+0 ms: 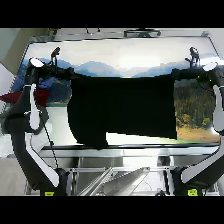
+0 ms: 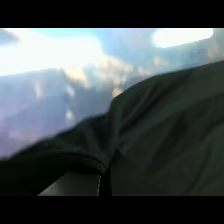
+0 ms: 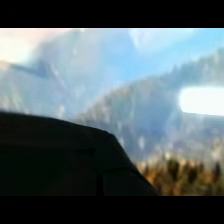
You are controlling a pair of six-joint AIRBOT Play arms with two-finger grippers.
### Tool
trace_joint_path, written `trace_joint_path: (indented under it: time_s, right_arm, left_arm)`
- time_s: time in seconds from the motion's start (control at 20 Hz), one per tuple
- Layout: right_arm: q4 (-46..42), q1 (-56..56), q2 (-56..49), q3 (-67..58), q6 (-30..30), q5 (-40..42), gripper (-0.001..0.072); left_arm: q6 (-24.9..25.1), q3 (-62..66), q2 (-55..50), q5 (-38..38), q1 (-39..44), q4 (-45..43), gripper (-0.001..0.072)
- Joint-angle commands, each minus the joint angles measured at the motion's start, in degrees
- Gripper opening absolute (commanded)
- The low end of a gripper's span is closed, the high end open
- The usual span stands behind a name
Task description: Fold the shirts.
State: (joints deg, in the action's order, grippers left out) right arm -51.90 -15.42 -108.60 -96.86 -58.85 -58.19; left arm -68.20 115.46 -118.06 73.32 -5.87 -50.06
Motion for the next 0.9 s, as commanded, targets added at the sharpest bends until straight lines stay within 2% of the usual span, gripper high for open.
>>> trace_joint_path:
  time_s: [0.0, 0.15, 0.4, 0.65, 0.85]
  right_arm:
    - [-10.19, -0.2, -0.61, -1.46, -1.2, -8.35, 0.0023]
    - [-11.19, -0.17, -0.66, -1.46, -1.22, -10.27, 0.0023]
    - [-11.19, 0.22, -1.44, -1.05, -2.97, -10.91, 0.0023]
    - [-19.28, 2.6, -2.14, -0.83, -11.21, -11.23, 0.0023]
    - [-21.2, 4.5, -2.14, -0.83, -14.71, -10.75, 0.0025]
  left_arm:
    - [-1.92, -3.93, 2.12, 2.43, 0.5, -8.31, 0.0011]
    - [-3.5, -7.72, 3.26, 3.06, 1.77, -14.56, 0.0011]
    - [-3.56, -11.74, 3.21, 1.36, 3.5, -14.95, 0.0011]
    - [-8.0, -12.09, 3.15, -0.31, 4.59, -20.22, 0.0011]
    - [-7.93, -12.09, 3.06, -1.7, 6.14, -20.81, 0.0011]
